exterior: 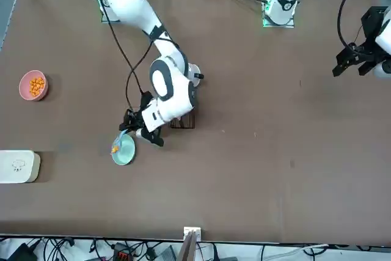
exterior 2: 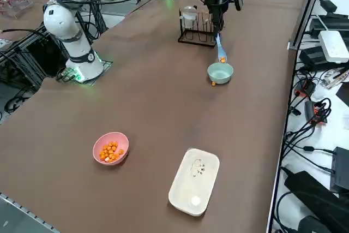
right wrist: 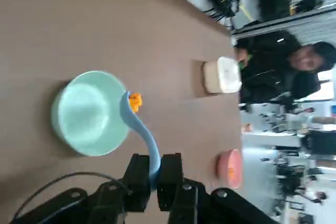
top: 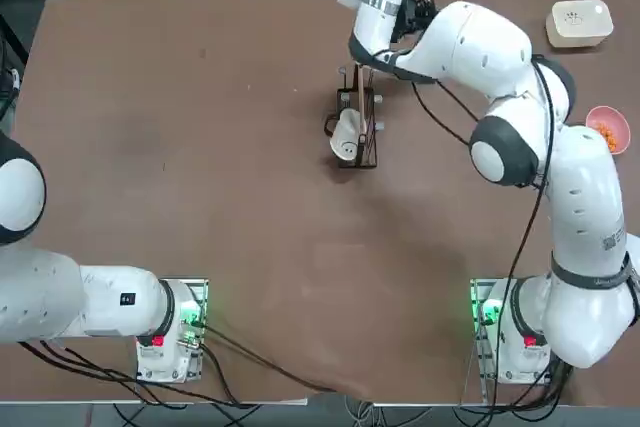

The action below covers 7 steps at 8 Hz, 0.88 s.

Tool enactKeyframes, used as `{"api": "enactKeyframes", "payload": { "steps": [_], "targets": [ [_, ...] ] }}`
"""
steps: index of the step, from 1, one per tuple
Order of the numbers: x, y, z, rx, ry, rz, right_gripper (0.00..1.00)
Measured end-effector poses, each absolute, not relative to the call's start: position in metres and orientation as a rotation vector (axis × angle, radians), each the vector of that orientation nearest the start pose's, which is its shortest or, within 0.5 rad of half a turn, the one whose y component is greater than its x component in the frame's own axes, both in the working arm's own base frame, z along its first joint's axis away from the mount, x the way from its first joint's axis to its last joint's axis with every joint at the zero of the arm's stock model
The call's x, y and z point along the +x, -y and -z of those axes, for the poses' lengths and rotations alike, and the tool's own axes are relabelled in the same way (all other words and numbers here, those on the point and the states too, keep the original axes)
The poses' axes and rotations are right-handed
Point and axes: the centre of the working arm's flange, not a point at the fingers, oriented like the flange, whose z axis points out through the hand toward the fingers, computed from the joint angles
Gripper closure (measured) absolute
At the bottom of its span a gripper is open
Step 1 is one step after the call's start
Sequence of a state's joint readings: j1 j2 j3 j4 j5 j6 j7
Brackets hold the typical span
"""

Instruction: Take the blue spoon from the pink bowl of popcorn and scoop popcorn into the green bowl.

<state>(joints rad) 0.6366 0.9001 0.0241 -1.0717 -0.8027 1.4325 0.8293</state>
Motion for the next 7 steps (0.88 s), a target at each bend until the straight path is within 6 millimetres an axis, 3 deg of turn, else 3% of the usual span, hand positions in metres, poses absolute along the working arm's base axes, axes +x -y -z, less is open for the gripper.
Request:
{"api": "enactKeyframes", "payload": {
  "steps": [2,5,7],
  "targets": [
    [0.635,-0.357,-0.292,2.365,0.151,-0.104,0.89],
    [0.653,-0.327,-0.337,2.523,0.259,-0.039,0.89],
    [0.656,-0.31,-0.351,2.532,0.309,0.006,0.89]
  ]
}}
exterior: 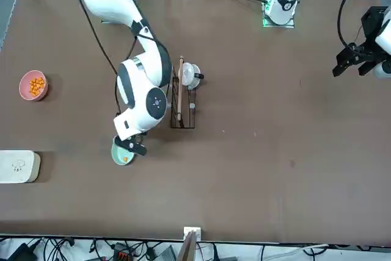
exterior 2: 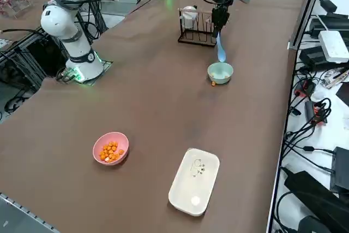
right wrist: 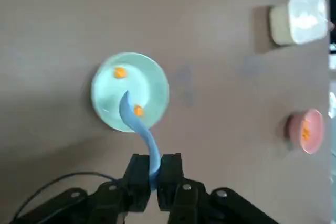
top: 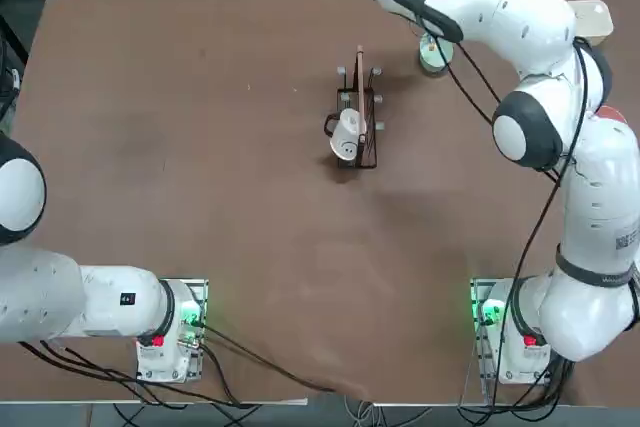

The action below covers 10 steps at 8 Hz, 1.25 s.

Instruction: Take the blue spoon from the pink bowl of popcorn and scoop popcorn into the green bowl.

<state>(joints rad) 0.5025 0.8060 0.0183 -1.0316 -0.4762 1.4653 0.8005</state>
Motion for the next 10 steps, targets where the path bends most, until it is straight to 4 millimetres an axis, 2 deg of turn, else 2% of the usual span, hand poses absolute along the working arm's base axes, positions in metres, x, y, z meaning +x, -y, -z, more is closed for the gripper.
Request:
{"api": "enactKeyframes", "payload": {
  "steps": [1,3,4,6,7,8,10],
  "targets": [
    [0.655,-0.288,-0.358,2.482,0.343,0.087,0.89],
    [0.658,-0.22,-0.36,2.371,0.388,0.294,0.89],
    [0.661,-0.18,-0.351,2.316,0.418,0.373,0.89],
    [0.658,-0.108,-0.307,2.156,0.43,0.452,0.89],
    [0.65,-0.076,-0.285,2.106,0.406,0.454,0.89],
    [0.638,-0.039,-0.277,2.1,0.391,0.437,0.89],
    [0.601,0.044,-0.293,2.113,0.417,0.42,0.89]
  ]
}}
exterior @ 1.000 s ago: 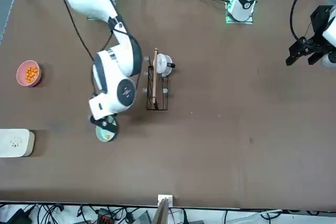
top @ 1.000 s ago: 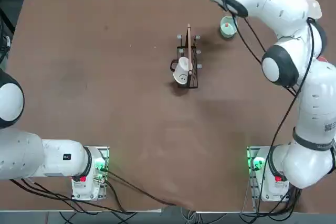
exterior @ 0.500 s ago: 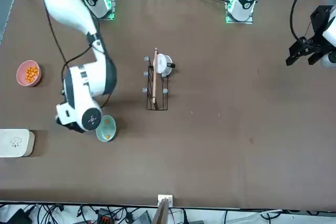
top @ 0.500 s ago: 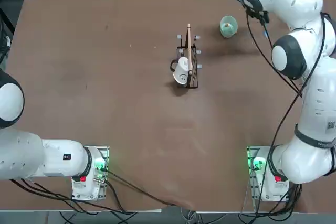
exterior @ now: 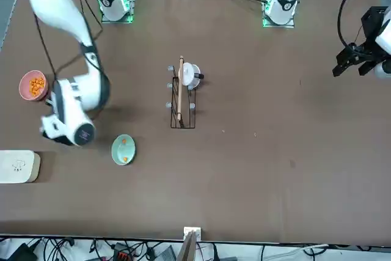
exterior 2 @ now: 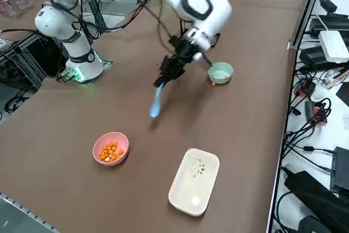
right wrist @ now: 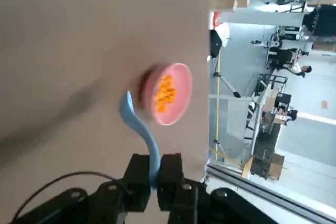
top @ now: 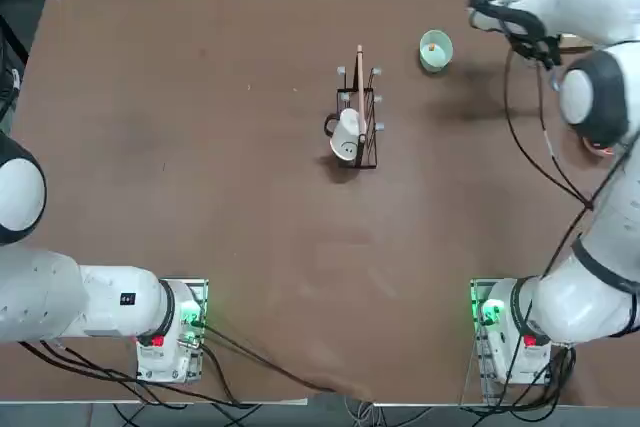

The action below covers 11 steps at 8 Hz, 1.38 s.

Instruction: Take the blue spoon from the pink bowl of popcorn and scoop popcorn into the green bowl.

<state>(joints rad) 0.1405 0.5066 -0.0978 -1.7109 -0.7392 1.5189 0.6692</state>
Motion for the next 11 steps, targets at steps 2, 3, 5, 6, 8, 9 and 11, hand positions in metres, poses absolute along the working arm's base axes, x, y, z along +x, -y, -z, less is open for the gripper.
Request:
{"api": "enactKeyframes", "payload": {
  "steps": [2,3,5,6,8,9,11],
  "targets": [
    [0.563,0.106,-0.288,2.067,0.4,0.435,0.89],
    [0.549,0.136,-0.276,2.038,0.402,0.467,0.89],
    [0.533,0.179,-0.246,1.981,0.411,0.504,0.89],
    [0.53,0.183,-0.226,1.965,0.416,0.498,0.89],
    [0.53,0.175,-0.198,1.956,0.406,0.486,0.71],
    [0.533,0.172,-0.199,1.959,0.405,0.475,0.53],
    [0.545,0.168,-0.22,1.975,0.428,0.426,0.15]
  ]
}}
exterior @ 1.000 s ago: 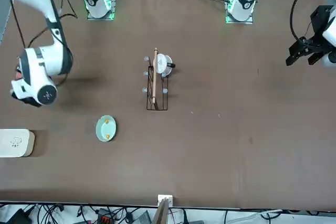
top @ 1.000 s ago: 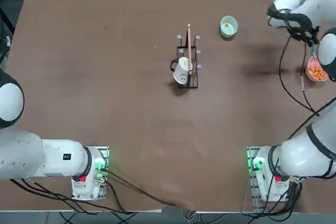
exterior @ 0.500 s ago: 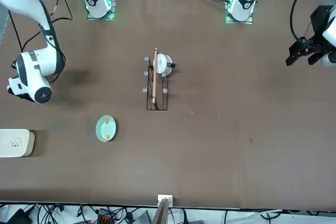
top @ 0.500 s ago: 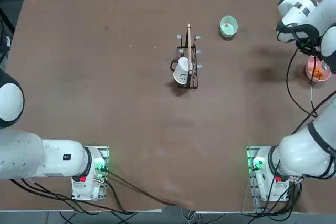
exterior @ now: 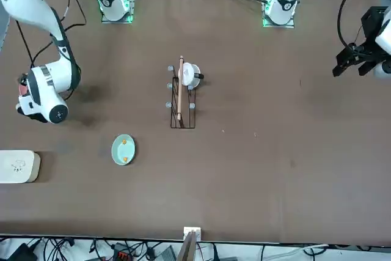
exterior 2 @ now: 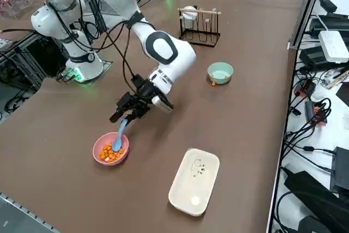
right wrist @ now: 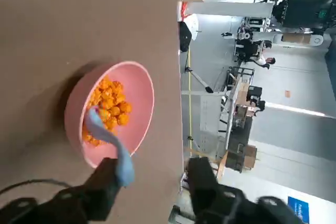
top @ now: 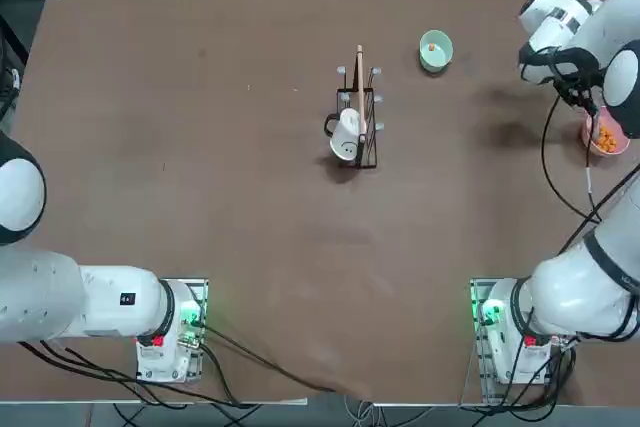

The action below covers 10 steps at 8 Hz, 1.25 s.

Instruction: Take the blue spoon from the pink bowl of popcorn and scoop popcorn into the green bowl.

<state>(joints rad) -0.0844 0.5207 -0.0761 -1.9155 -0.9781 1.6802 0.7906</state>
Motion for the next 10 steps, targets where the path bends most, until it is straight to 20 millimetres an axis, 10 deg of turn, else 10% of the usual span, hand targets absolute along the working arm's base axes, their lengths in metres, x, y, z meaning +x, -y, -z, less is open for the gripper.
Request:
{"api": "enactKeyframes", "payload": {
  "steps": [1,6,10],
  "targets": [
    [0.549,0.165,-0.235,2.008,0.472,0.41,0.0],
    [0.579,0.125,-0.316,2.349,0.721,0.417,0.0],
    [0.604,0.081,-0.433,2.87,0.792,0.417,0.0]
  ]
}}
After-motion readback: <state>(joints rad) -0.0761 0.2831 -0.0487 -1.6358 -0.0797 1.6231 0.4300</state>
